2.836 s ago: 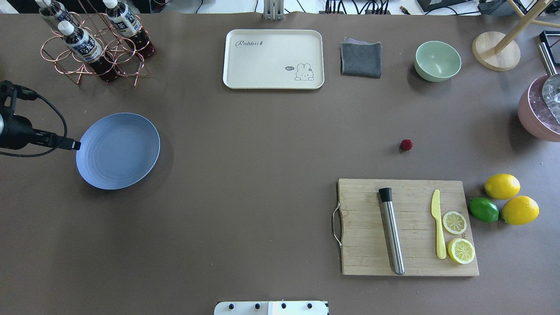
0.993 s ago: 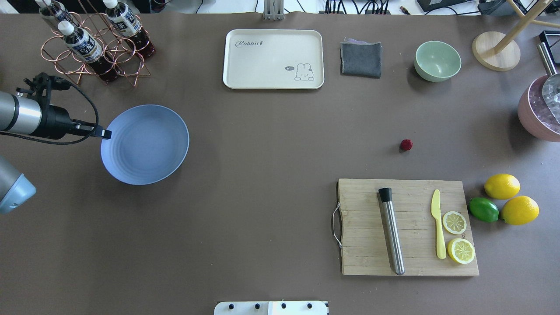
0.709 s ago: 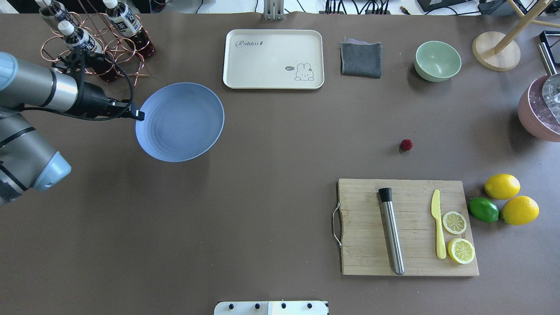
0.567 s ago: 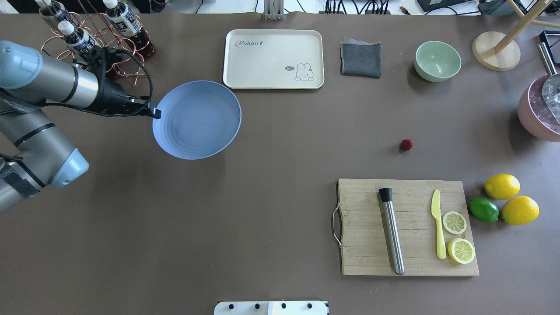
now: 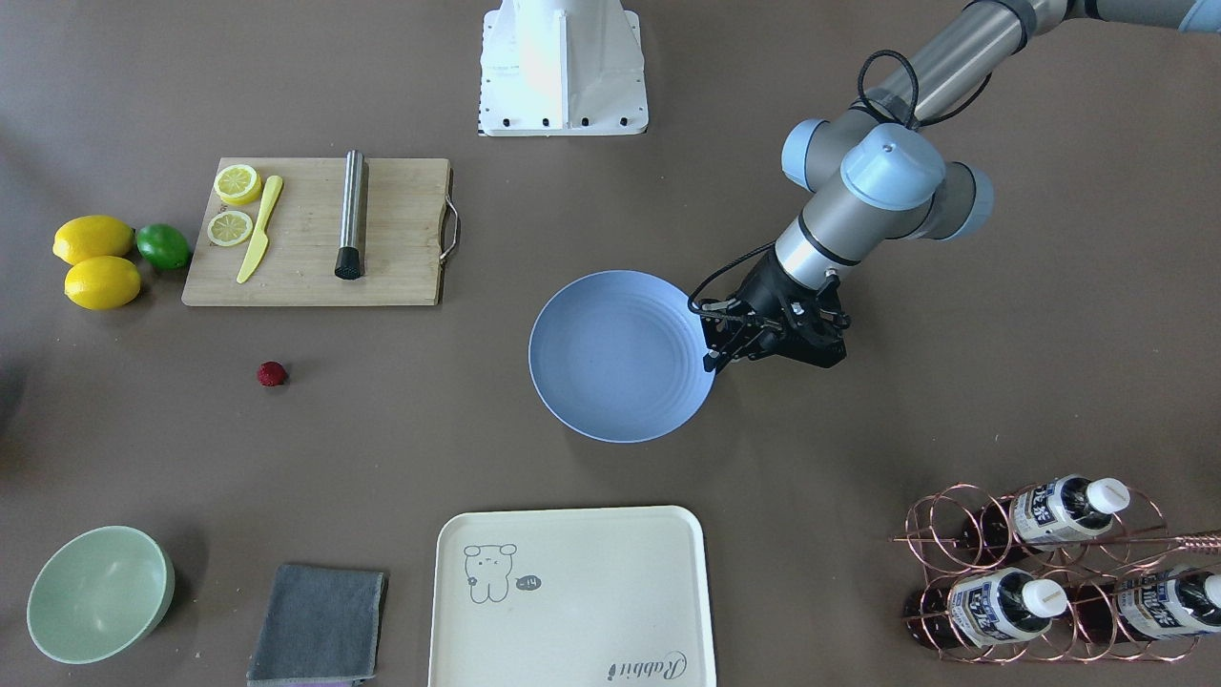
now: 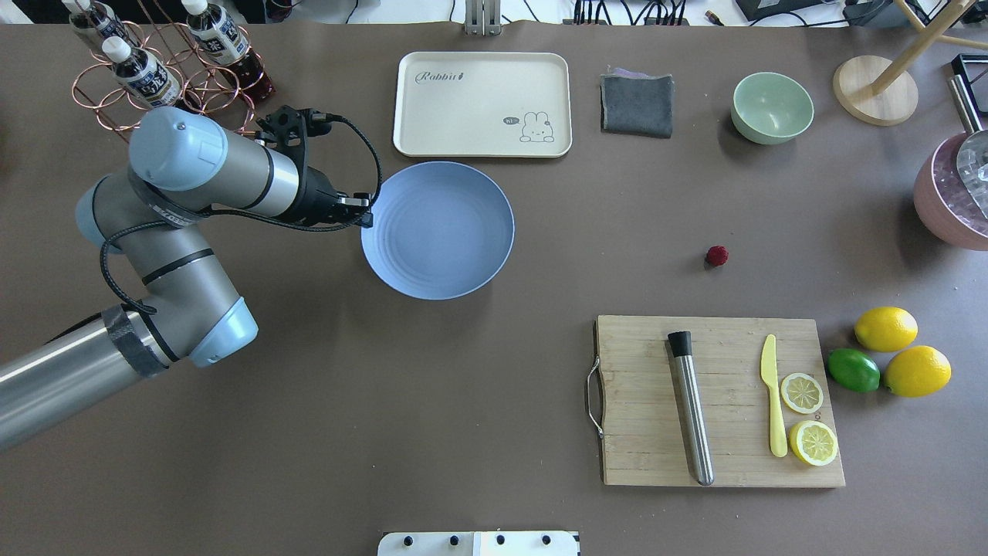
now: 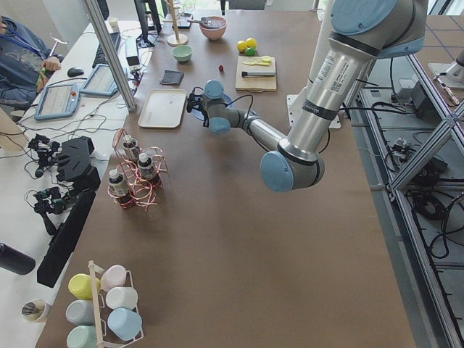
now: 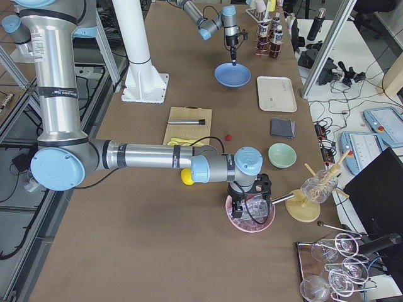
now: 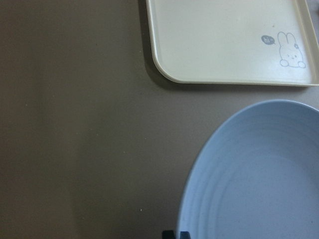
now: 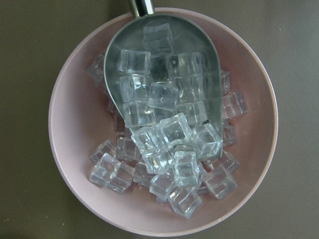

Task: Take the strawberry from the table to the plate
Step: 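Push the light blue plate with the left gripper toward the table center, then withdraw the left arm while the right arm reaches toward the red strawberry, then lower the right gripper onto the red strawberry and close it, then carry the strawberry with the right gripper over the blue plate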

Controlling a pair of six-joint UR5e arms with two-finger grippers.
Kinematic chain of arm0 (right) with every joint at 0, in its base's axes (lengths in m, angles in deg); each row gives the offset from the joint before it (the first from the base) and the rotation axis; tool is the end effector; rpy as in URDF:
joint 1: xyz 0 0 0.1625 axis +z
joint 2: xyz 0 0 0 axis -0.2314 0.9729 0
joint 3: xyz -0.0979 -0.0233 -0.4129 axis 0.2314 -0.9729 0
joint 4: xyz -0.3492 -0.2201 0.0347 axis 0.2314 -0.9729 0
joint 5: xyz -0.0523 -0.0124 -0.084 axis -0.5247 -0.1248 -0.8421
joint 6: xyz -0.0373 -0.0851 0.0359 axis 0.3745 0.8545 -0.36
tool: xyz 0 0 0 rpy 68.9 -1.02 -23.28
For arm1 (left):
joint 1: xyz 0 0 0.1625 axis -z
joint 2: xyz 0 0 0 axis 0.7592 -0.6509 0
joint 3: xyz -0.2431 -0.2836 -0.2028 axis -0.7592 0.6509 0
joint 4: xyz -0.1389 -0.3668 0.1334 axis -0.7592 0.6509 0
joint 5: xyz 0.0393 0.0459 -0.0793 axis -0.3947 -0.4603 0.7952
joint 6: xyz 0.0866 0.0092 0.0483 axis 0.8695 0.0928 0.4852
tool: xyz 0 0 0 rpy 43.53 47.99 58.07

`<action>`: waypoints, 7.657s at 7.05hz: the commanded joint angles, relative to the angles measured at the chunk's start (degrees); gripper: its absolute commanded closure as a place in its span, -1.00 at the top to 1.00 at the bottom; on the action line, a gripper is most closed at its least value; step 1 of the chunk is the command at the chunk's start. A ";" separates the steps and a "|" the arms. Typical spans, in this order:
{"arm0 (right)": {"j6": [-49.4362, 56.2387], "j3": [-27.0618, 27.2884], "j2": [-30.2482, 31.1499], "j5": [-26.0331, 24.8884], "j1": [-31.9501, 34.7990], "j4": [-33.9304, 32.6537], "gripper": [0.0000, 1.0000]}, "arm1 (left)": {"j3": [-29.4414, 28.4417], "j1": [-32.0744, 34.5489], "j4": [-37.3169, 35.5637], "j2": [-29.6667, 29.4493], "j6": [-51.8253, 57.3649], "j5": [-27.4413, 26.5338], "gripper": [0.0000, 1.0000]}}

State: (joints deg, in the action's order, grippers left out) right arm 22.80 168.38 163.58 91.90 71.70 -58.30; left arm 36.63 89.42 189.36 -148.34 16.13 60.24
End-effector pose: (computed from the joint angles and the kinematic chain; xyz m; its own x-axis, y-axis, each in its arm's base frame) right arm 0.0198 -0.5203 0.6539 0.7195 -0.0424 0.6932 0.0381 0.9990 0.0216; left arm 0.4684 -0.5159 0.3102 0.3976 0.1415 -0.9066 0.1662 0.9606 0.2228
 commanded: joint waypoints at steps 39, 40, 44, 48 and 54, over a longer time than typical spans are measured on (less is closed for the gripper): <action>-69.02 10.29 -24.92 -28.19 -47.35 9.36 -1.00 | 12.29 49.81 -50.85 27.21 79.80 26.89 0.96; -71.60 9.68 -28.53 -30.30 -49.46 6.44 -1.00 | 12.28 49.62 -51.11 27.30 79.80 26.19 0.96; -84.16 -1.78 -44.24 -40.41 -58.70 2.55 -1.00 | 12.64 49.62 -51.11 28.79 79.80 26.27 0.96; -86.04 -9.05 -48.70 -43.15 -61.52 3.08 -1.00 | 12.64 49.62 -51.11 28.79 79.80 26.27 0.96; -85.43 -10.10 -48.43 -44.12 -61.17 2.55 0.44 | 12.81 49.70 -51.11 28.88 79.80 26.27 0.96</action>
State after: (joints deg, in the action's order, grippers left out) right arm -62.65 158.75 115.06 48.38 10.56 -55.75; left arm 49.44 139.13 138.25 -119.47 95.94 86.50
